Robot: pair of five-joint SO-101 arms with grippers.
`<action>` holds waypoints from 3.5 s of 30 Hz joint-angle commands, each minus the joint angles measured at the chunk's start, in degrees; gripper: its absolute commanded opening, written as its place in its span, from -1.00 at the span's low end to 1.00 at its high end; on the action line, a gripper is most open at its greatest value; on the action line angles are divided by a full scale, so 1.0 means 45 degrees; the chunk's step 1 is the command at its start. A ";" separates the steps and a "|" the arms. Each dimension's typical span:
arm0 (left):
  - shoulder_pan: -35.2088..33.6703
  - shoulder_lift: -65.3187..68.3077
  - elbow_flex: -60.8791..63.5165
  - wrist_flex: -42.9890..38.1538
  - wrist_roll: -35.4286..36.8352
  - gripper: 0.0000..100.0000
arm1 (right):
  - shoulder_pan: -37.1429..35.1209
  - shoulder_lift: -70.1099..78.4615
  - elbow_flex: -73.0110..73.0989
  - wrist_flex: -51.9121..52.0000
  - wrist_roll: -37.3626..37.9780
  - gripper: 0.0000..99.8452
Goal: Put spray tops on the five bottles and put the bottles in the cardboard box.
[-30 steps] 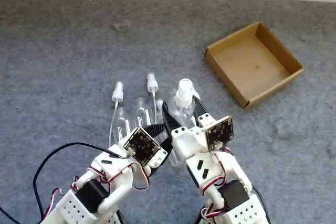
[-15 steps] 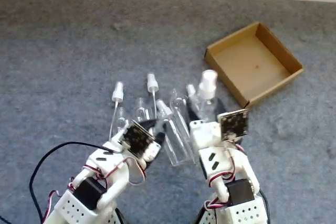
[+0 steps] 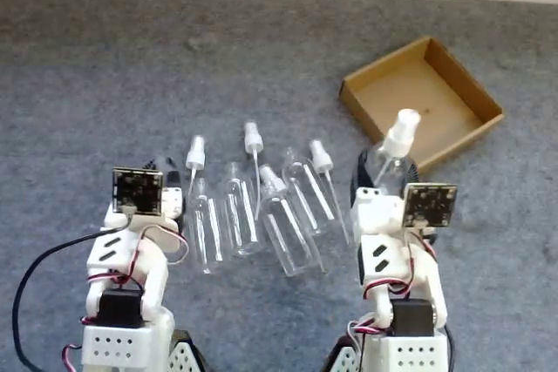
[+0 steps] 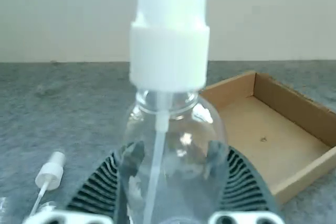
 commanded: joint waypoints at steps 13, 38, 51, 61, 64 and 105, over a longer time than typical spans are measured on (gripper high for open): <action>-0.0635 0.0010 0.0244 -0.0742 -0.0020 -0.99 | 0.1026 0.6183 -0.4698 -0.2530 0.1524 -0.83; 0.0264 0.0010 0.0244 -0.0742 -0.0078 -0.99 | 0.2061 2.1402 -1.2884 -0.9524 0.1524 -0.83; 0.0264 0.0010 0.0244 -0.0762 -0.0059 -0.99 | 0.2354 2.6774 -1.7690 -0.9524 0.1602 -0.82; 0.0264 0.0010 0.0244 -0.0781 -0.0059 -0.99 | 0.3214 3.0232 -2.1245 -0.9524 0.1524 -0.83; 0.0264 0.0010 0.0244 -0.0762 -0.0059 -0.99 | 0.3272 3.1092 -2.2144 -0.9524 0.1524 -0.83; 0.0264 0.0010 0.0244 -0.0821 -0.0059 -0.99 | 0.3272 3.5136 -2.5875 -0.9426 0.1602 -0.76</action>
